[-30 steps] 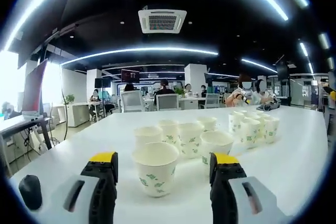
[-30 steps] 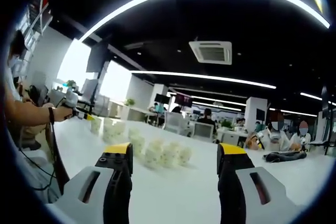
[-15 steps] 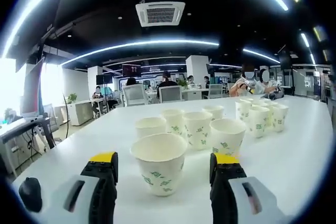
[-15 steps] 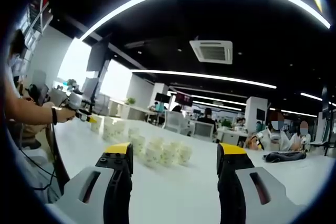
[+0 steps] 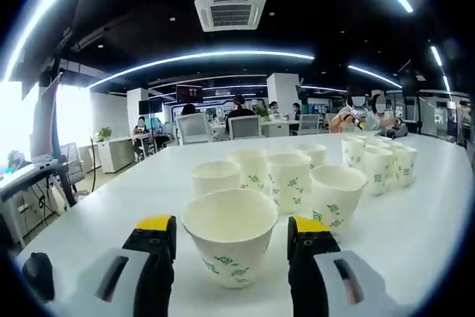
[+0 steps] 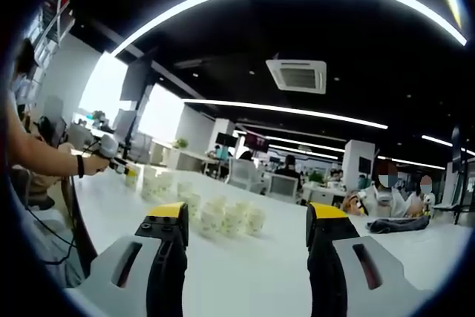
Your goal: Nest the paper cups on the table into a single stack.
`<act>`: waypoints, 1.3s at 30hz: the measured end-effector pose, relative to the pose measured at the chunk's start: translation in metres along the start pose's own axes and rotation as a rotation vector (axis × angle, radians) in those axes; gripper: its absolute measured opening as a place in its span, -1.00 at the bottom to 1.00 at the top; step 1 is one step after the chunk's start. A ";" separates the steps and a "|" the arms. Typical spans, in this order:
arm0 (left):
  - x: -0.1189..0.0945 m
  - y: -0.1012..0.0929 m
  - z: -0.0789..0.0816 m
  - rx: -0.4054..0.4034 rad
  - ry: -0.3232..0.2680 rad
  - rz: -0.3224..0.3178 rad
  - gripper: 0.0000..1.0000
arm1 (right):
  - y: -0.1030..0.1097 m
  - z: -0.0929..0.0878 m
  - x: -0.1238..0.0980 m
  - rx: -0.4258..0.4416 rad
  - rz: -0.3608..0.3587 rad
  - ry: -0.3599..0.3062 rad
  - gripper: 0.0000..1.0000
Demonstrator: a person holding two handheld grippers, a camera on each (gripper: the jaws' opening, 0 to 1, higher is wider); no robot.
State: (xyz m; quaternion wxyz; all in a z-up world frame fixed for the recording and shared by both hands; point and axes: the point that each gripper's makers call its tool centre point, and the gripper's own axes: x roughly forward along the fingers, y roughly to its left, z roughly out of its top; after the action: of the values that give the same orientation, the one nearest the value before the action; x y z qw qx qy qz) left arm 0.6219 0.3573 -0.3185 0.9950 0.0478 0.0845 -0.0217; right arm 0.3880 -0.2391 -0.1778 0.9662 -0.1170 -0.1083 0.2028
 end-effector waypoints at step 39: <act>-0.016 0.003 0.003 0.022 -0.042 0.034 0.08 | 0.001 0.000 0.002 0.001 0.000 -0.002 0.34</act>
State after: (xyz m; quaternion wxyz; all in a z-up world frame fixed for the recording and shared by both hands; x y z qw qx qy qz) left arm 0.6069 0.3602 -0.3124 0.9962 0.0599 0.0627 -0.0065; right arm 0.3891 -0.2373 -0.1774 0.9661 -0.1163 -0.1092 0.2028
